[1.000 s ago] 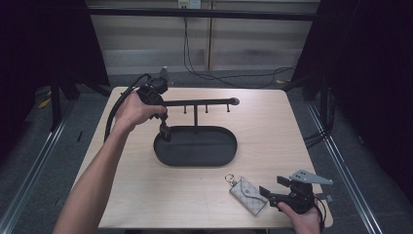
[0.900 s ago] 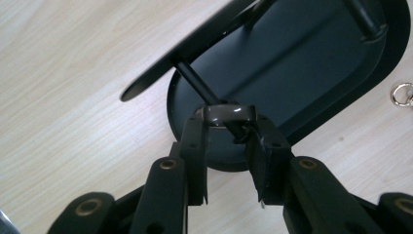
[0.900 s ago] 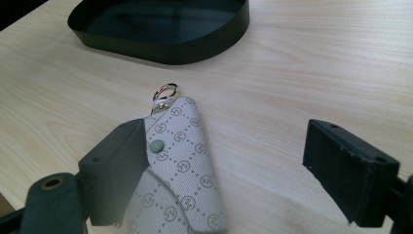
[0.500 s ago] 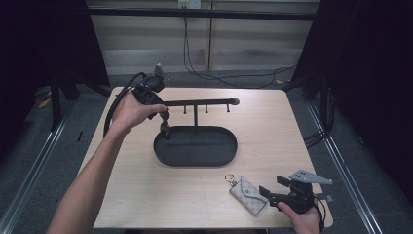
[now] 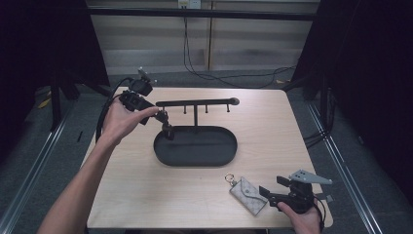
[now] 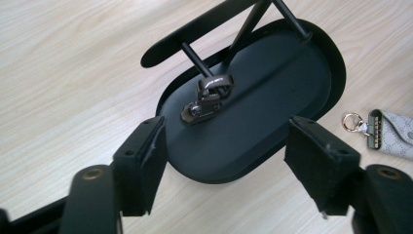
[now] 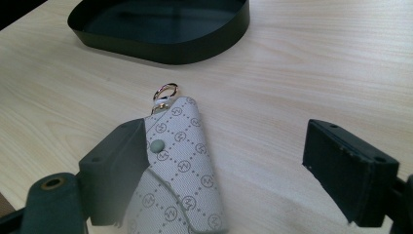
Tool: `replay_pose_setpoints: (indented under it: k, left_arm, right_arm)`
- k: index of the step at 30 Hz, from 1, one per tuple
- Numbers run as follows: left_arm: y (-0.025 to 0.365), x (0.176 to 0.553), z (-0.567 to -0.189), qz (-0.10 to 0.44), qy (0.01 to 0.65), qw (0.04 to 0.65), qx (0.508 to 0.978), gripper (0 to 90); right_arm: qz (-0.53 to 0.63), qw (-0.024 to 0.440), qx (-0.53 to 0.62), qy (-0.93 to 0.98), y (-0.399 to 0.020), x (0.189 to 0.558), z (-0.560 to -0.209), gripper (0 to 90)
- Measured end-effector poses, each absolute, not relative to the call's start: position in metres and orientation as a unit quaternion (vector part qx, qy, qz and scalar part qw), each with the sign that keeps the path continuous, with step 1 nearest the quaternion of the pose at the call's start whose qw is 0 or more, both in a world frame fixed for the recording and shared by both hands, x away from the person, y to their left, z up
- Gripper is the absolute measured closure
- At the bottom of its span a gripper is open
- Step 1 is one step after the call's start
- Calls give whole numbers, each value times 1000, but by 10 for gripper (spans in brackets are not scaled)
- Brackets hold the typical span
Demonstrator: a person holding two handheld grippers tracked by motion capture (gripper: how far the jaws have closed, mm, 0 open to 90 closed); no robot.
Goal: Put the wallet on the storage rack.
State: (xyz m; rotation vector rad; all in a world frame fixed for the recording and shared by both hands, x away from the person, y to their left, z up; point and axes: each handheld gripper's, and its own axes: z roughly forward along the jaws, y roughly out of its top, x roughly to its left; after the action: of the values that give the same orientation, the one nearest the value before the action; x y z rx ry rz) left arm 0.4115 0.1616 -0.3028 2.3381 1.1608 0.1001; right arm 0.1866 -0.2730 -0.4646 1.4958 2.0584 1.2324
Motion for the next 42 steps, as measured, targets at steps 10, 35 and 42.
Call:
replay_pose_setpoints:
  k: [10, 35, 42]
  left_arm:
    - [190, 391, -329, 38, 431, 338, 836, 227]
    - [234, 335, -384, 50, 392, 374, 839, 204]
    - [240, 312, -395, 73, 371, 388, 840, 214]
  right_arm:
    - [429, 157, 524, 719, -273, 187, -464, 162]
    - [427, 158, 525, 719, -272, 187, -465, 162]
    - [429, 158, 533, 712, -273, 188, -465, 158]
